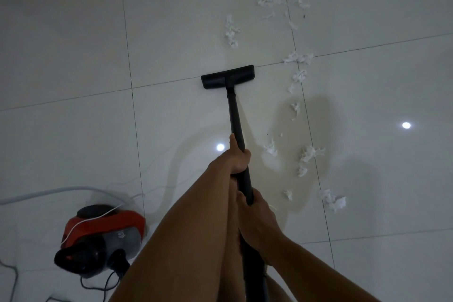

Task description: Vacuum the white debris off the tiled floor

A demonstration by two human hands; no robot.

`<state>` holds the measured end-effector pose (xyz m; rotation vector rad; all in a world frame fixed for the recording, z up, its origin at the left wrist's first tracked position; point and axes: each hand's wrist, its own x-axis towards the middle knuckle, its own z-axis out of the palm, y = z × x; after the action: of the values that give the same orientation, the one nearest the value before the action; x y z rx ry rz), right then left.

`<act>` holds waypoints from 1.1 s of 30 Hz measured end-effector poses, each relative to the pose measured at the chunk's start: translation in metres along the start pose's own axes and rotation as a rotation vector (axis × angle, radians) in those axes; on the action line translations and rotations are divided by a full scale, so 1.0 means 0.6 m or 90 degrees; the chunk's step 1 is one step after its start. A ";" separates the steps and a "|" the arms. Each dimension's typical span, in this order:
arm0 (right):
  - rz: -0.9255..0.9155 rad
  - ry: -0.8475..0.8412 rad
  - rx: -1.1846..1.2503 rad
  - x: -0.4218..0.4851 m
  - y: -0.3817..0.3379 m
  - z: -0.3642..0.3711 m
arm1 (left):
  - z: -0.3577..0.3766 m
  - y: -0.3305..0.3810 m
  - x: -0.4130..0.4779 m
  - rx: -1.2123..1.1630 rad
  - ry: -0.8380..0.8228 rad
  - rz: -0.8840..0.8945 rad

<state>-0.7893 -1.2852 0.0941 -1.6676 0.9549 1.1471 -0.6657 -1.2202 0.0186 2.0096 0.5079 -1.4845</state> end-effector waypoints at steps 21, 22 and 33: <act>-0.020 -0.014 0.169 0.040 -0.170 -0.011 | -0.141 0.068 0.069 -0.021 -0.013 0.005; -0.014 -0.013 0.185 0.042 -0.174 -0.009 | -0.144 0.071 0.069 -0.024 -0.012 0.006; -0.015 -0.019 0.241 0.050 -0.179 -0.001 | -0.151 0.069 0.074 -0.026 -0.004 0.019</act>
<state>-0.6822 -1.2543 0.0903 -1.3491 1.0574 0.9055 -0.5607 -1.1945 0.0050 1.9718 0.5002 -1.4512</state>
